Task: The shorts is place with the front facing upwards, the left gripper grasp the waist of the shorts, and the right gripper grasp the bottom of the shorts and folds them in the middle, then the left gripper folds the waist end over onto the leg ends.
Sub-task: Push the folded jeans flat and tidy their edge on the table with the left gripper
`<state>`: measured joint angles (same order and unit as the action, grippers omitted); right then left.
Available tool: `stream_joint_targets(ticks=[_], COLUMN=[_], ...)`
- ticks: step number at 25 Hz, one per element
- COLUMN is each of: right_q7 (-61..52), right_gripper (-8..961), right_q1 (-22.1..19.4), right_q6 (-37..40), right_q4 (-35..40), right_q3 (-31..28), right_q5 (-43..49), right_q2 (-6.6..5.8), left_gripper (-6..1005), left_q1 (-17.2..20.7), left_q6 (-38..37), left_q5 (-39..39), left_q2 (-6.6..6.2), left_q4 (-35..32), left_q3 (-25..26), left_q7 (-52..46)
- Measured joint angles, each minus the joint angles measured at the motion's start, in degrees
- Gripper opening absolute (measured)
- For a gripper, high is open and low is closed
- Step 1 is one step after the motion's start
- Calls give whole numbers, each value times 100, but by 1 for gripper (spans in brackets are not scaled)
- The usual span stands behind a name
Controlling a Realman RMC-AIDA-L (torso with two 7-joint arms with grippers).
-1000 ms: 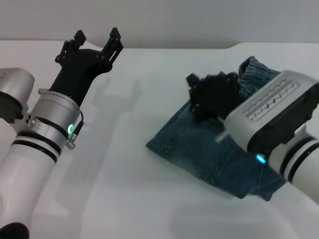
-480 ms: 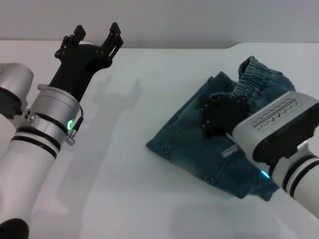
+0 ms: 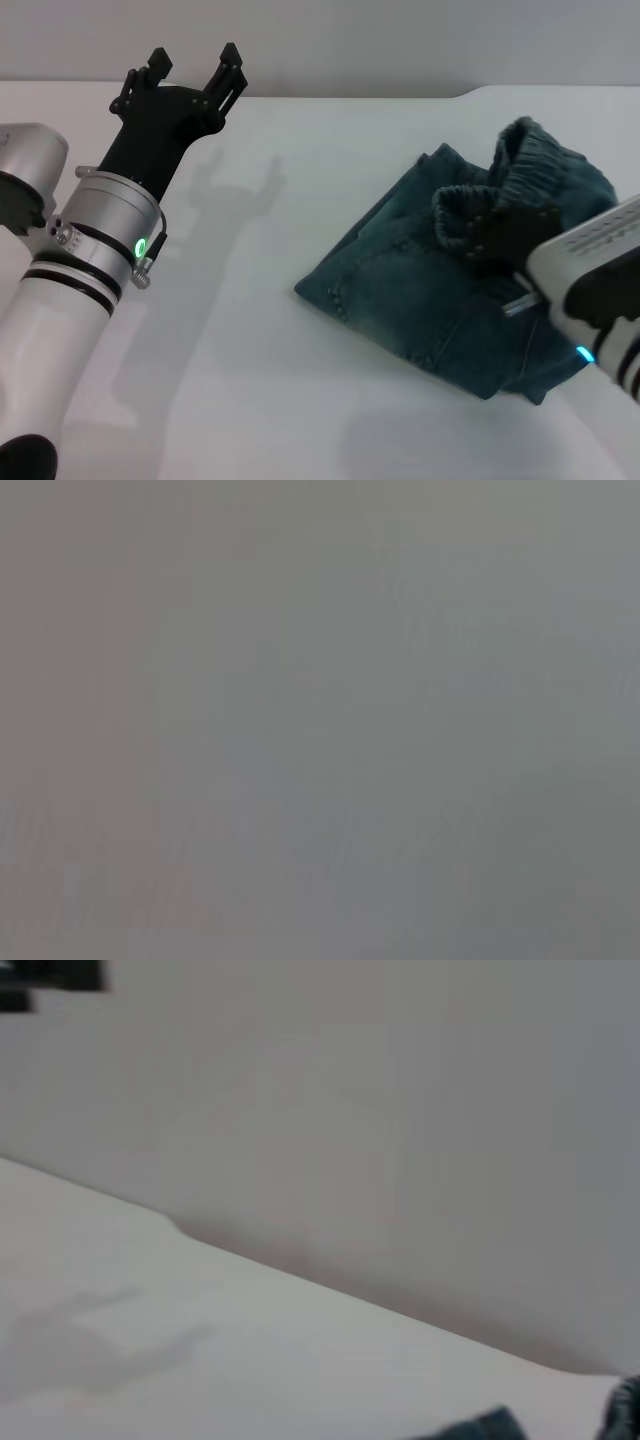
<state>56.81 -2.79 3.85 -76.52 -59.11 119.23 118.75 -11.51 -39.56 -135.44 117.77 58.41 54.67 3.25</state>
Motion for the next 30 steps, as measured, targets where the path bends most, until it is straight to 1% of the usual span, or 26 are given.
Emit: stream_joint_targets(ticks=[6,13,17,21,25,30], right_q7=[29,46,50,51,43,48], right_gripper=[0,0,-1,-1,-1,-1], right_q1=[-259,-441,-588,-762,-791,-644], right_q6=[3,2,0,5,124,252], right_q4=[-9,-90,-115,-111,-39,-25], right_q3=[-343,-508,-596,-850,-1059,-1037], right_q5=[41,149,416,593,634,652], right_q2=[-11,-6,10,21,27,25], left_gripper=[739,736,734,732,730,728], left_q1=[-6,-28,-136,-206,-323,-449], left_q6=[0,34,72,135,176,270], left_q5=[-50,-139,-144,-145,-143,-141], left_q2=[-9,4,14,20,27,42], left_q4=[1,-11,-91,-130,-185,-241], left_q3=[0,0,-36,-55,-127,-187], left_q7=[0,0,0,0,-4,-20])
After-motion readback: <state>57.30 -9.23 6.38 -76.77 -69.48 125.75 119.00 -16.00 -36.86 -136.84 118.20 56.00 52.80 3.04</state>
